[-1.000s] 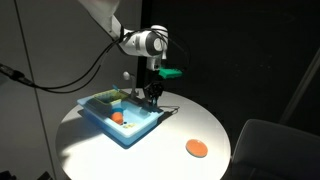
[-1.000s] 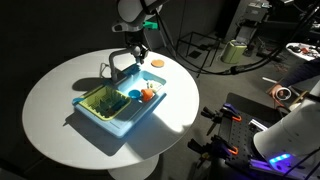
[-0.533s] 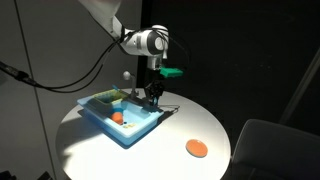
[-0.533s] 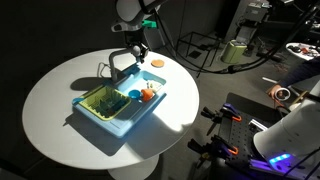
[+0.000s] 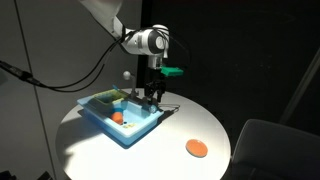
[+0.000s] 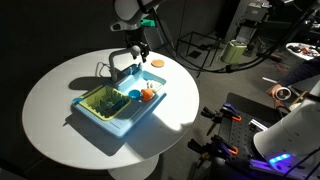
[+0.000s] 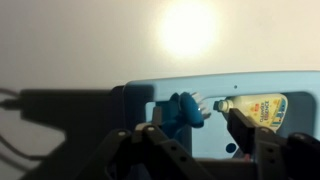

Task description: Move the toy brush to the right slot on the toy sink

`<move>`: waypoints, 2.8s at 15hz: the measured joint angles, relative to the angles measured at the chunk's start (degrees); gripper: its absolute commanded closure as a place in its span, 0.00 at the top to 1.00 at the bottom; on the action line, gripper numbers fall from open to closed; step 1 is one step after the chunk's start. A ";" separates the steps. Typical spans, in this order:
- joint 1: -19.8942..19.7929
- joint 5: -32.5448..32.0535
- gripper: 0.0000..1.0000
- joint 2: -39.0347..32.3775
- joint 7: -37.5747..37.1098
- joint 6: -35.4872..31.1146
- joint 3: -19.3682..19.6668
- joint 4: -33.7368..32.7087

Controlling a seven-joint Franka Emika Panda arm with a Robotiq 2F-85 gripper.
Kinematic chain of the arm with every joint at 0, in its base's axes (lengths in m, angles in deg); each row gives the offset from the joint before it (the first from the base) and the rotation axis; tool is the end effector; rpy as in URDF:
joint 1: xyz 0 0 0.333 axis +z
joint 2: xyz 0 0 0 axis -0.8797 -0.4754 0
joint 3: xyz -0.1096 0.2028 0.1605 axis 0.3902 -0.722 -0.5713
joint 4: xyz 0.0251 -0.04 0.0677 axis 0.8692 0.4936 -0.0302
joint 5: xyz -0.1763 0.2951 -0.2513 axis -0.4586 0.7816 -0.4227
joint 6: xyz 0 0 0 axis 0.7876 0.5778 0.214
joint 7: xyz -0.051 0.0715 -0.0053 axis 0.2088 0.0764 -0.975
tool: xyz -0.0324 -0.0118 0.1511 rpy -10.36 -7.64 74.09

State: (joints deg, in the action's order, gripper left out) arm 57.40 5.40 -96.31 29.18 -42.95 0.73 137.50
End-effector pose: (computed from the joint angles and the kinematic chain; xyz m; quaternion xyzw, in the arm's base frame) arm 0.7175 -0.0576 0.1971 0.7462 0.6582 -0.0995 0.0075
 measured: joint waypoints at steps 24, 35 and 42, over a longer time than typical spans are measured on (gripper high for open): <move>2.48 6.28 1.00 14.98 -23.33 -14.81 -1.75 6.69; 7.19 4.65 1.00 27.39 -51.70 -30.16 -1.88 24.49; 9.37 0.54 1.00 37.52 -62.64 -35.99 -2.41 33.96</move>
State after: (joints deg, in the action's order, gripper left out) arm 66.77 5.94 -58.80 -33.45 -78.94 -1.67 171.46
